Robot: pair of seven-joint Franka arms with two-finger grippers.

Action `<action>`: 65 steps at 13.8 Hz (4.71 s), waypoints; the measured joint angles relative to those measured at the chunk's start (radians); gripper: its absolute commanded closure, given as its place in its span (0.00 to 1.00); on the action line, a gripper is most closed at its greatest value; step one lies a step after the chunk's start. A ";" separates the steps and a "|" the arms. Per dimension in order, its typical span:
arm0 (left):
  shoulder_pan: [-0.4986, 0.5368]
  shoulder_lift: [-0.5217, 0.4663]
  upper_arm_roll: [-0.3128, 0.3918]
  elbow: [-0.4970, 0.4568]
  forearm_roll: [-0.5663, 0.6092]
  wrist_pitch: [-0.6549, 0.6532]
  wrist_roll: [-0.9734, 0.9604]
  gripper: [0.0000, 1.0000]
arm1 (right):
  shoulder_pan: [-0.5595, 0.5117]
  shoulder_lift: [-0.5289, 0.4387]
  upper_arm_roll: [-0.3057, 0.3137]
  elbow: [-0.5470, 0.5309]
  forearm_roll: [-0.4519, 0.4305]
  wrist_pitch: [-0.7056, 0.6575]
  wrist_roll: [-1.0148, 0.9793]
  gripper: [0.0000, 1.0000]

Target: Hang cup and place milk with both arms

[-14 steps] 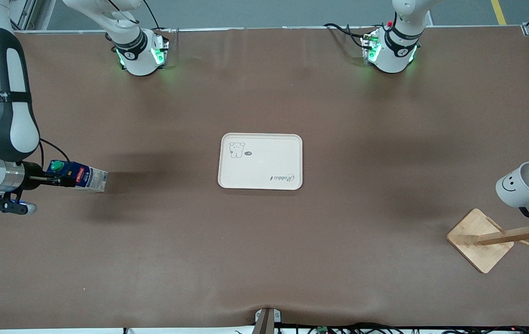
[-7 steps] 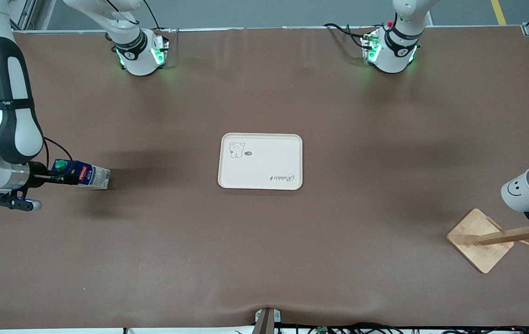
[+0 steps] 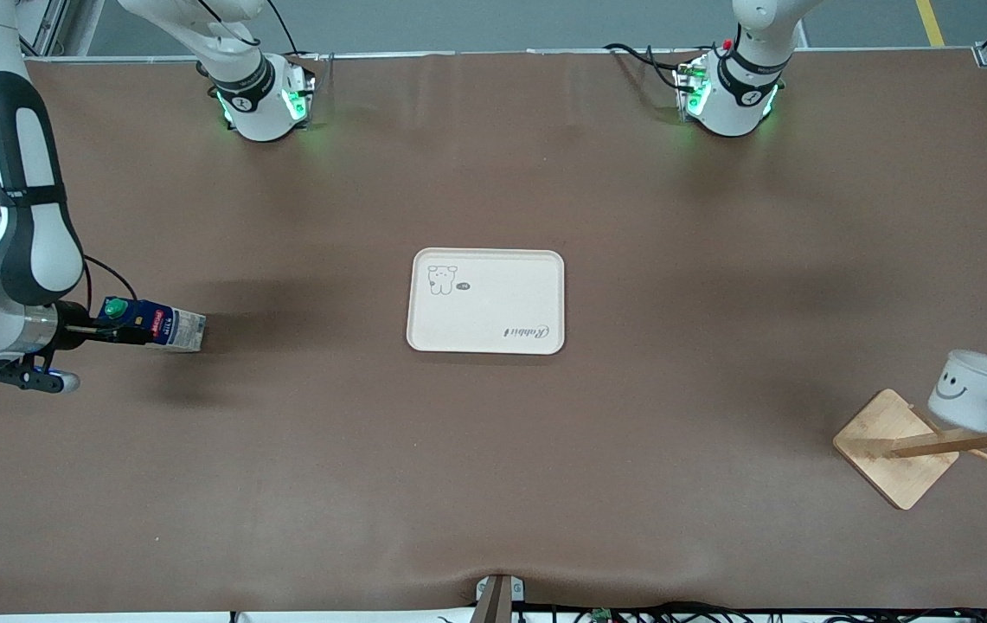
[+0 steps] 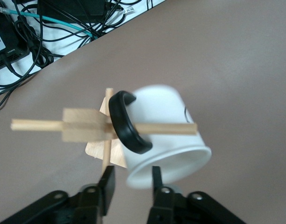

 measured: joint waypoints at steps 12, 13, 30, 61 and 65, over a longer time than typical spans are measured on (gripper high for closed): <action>-0.111 -0.201 -0.096 0.030 0.171 -0.357 -0.805 0.00 | 0.000 -0.001 0.008 0.125 -0.003 0.002 -0.014 0.00; -0.114 -0.218 -0.114 0.029 0.176 -0.386 -0.872 0.00 | 0.000 -0.001 0.009 0.152 -0.005 -0.018 -0.034 0.00; -0.170 -0.326 -0.187 0.009 0.177 -0.473 -1.029 0.00 | 0.028 -0.169 0.029 0.451 0.002 -0.528 -0.084 0.00; -0.522 -0.520 0.196 -0.181 0.136 -0.425 -0.993 0.00 | 0.105 -0.371 0.017 0.338 -0.123 -0.496 0.090 0.00; -0.522 -0.508 0.196 -0.181 0.136 -0.427 -0.989 0.00 | 0.105 -0.446 0.018 0.240 -0.123 -0.432 0.081 0.00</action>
